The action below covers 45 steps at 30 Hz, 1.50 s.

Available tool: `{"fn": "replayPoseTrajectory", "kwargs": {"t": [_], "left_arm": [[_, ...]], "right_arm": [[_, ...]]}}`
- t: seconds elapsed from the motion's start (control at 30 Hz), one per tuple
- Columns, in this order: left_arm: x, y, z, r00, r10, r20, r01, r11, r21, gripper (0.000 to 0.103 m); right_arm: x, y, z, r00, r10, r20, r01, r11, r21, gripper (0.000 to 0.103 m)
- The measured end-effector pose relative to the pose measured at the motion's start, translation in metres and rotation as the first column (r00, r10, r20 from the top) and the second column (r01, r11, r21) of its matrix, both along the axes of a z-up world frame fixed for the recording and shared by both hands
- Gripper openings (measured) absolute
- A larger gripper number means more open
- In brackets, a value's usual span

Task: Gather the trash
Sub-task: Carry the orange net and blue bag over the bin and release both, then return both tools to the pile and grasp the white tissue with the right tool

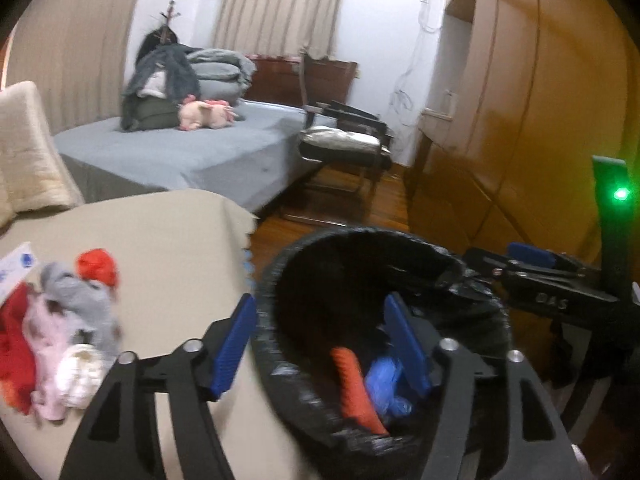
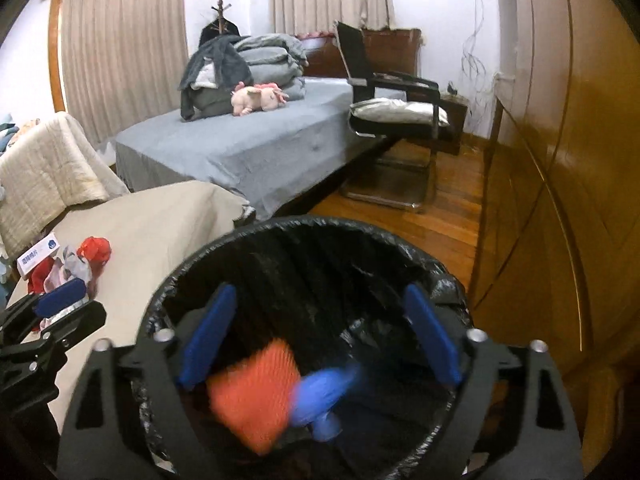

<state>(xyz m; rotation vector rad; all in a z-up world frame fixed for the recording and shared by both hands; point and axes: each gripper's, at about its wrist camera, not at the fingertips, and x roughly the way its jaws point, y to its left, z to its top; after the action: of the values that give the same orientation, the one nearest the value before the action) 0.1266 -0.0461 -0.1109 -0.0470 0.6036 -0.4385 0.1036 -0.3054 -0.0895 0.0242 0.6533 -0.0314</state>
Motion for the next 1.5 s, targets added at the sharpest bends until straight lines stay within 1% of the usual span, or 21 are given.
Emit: {"fn": "replayPoseTrajectory", "kwargs": {"t": [0.07,0.17,0.23,0.37,0.5,0.7,0.8,0.97,1.23,1.3,1.37,1.5], "left_arm": [[0.0,0.014,0.003,0.999,0.043,0.013,-0.043,0.999,0.009,0.08],[-0.005,0.043,0.008,0.992,0.12,0.029,-0.12,0.993,0.018,0.087],[-0.011,0.066,0.01,0.984,0.173,0.044,-0.174,0.984,0.033,0.089],[-0.025,0.107,0.01,0.959,0.275,0.063,-0.279,0.958,0.064,0.09],[-0.038,0.15,0.005,0.924,0.377,0.064,-0.382,0.921,0.08,0.09],[-0.048,0.198,-0.006,0.88,0.473,0.049,-0.475,0.875,0.095,0.09],[-0.049,0.211,-0.01,0.867,0.496,0.044,-0.498,0.862,0.096,0.09],[-0.047,0.228,-0.02,0.857,0.515,0.024,-0.515,0.851,0.1,0.09],[-0.047,0.243,-0.035,0.844,0.536,-0.008,-0.532,0.841,0.101,0.09],[-0.046,0.246,-0.036,0.842,0.539,-0.012,-0.536,0.839,0.098,0.09],[-0.046,0.248,-0.038,0.841,0.541,-0.015,-0.537,0.838,0.097,0.09],[-0.045,0.248,-0.039,0.841,0.54,-0.018,-0.536,0.839,0.094,0.09]], "right_arm": [[0.002,0.013,0.003,0.999,0.033,0.008,-0.033,0.999,0.001,0.094],[0.008,0.036,0.009,0.997,0.081,0.017,-0.081,0.996,0.02,0.096],[0.011,0.055,0.009,0.993,0.119,0.019,-0.12,0.992,0.035,0.096],[0.016,0.099,0.009,0.979,0.201,0.025,-0.202,0.978,0.058,0.096],[0.022,0.15,0.003,0.955,0.295,0.023,-0.296,0.954,0.055,0.096],[0.026,0.213,-0.012,0.923,0.385,0.004,-0.384,0.921,0.071,0.096],[0.03,0.235,-0.019,0.915,0.404,-0.003,-0.403,0.912,0.076,0.096],[0.035,0.266,-0.036,0.897,0.441,-0.037,-0.437,0.896,0.08,0.096],[0.039,0.295,-0.057,0.871,0.482,-0.094,-0.478,0.876,0.065,0.096],[0.039,0.299,-0.06,0.864,0.493,-0.103,-0.489,0.87,0.064,0.091],[0.039,0.304,-0.064,0.853,0.508,-0.118,-0.505,0.861,0.058,0.082],[0.04,0.309,-0.073,0.841,0.522,-0.147,-0.518,0.853,0.064,0.077]]}}
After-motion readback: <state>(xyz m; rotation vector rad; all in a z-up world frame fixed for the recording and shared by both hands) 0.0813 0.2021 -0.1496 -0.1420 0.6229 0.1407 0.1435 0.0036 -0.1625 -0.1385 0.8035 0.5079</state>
